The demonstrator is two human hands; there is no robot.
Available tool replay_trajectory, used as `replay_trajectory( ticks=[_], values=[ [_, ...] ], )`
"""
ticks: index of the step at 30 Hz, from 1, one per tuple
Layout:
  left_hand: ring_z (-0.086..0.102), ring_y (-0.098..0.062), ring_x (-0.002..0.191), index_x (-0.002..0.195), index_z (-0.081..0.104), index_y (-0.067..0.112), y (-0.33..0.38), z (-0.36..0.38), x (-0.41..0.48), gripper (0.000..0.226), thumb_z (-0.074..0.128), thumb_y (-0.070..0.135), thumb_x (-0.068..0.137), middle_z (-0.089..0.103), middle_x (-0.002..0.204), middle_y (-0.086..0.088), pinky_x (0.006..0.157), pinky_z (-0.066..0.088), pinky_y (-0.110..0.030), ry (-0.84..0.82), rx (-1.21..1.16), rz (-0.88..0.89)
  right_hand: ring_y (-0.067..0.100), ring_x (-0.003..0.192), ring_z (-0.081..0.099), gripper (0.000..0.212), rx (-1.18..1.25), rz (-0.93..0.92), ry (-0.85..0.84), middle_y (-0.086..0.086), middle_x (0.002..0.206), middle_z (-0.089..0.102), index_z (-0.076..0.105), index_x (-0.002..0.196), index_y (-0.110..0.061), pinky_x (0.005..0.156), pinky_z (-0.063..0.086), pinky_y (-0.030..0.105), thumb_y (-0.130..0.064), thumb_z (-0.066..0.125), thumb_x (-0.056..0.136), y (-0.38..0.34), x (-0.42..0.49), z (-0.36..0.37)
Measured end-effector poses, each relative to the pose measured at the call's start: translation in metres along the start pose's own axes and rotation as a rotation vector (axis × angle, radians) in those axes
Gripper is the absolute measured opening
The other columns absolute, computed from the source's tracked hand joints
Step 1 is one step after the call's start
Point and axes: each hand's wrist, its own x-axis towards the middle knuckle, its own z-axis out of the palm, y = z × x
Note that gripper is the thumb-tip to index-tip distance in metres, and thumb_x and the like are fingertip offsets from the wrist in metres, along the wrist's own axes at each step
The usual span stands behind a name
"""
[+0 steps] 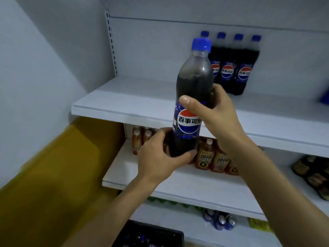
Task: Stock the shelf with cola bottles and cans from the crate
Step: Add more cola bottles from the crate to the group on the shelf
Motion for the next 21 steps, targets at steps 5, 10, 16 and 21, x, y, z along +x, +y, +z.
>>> replay_trajectory(
  ticks=[5, 10, 16, 21],
  values=[
    [0.057, 0.012, 0.086, 0.106, 0.047, 0.045, 0.034, 0.035, 0.066, 0.060, 0.062, 0.075, 0.056, 0.056, 0.089, 0.031, 0.073, 0.054, -0.020, 0.022, 0.044, 0.046, 0.002, 0.106, 0.057, 0.086, -0.190, -0.032, -0.081, -0.014, 0.122, 0.054, 0.033, 0.138, -0.031, 0.079, 0.054, 0.021, -0.038, 0.082, 0.067, 0.023, 0.031, -0.052],
    [0.060, 0.003, 0.087, 0.112, 0.053, 0.034, 0.037, 0.072, 0.125, 0.065, 0.069, 0.067, 0.059, 0.060, 0.093, 0.025, 0.076, 0.053, -0.025, -0.015, 0.138, -0.012, 0.009, 0.104, 0.056, 0.080, -0.246, -0.058, -0.113, -0.010, 0.118, 0.054, 0.035, 0.138, -0.023, 0.084, 0.051, 0.022, -0.021, 0.082, 0.073, 0.053, 0.092, -0.079],
    [0.064, -0.013, 0.089, 0.115, 0.056, 0.025, 0.017, 0.111, 0.191, 0.061, 0.076, 0.054, 0.065, 0.068, 0.103, 0.007, 0.072, 0.053, -0.030, -0.067, 0.275, -0.154, 0.015, 0.106, 0.058, 0.077, -0.292, -0.093, -0.142, 0.003, 0.125, 0.060, 0.040, 0.134, -0.014, 0.090, 0.050, 0.030, -0.018, 0.083, 0.070, 0.102, 0.171, -0.083],
    [0.065, -0.019, 0.093, 0.120, 0.056, 0.021, -0.005, 0.131, 0.226, 0.060, 0.078, 0.043, 0.069, 0.070, 0.109, 0.000, 0.074, 0.053, -0.029, -0.082, 0.296, -0.166, 0.021, 0.122, 0.054, 0.080, -0.259, -0.033, -0.166, 0.004, 0.134, 0.055, 0.035, 0.139, -0.017, 0.102, 0.047, 0.039, -0.014, 0.081, 0.073, 0.133, 0.215, -0.075]
  ],
)
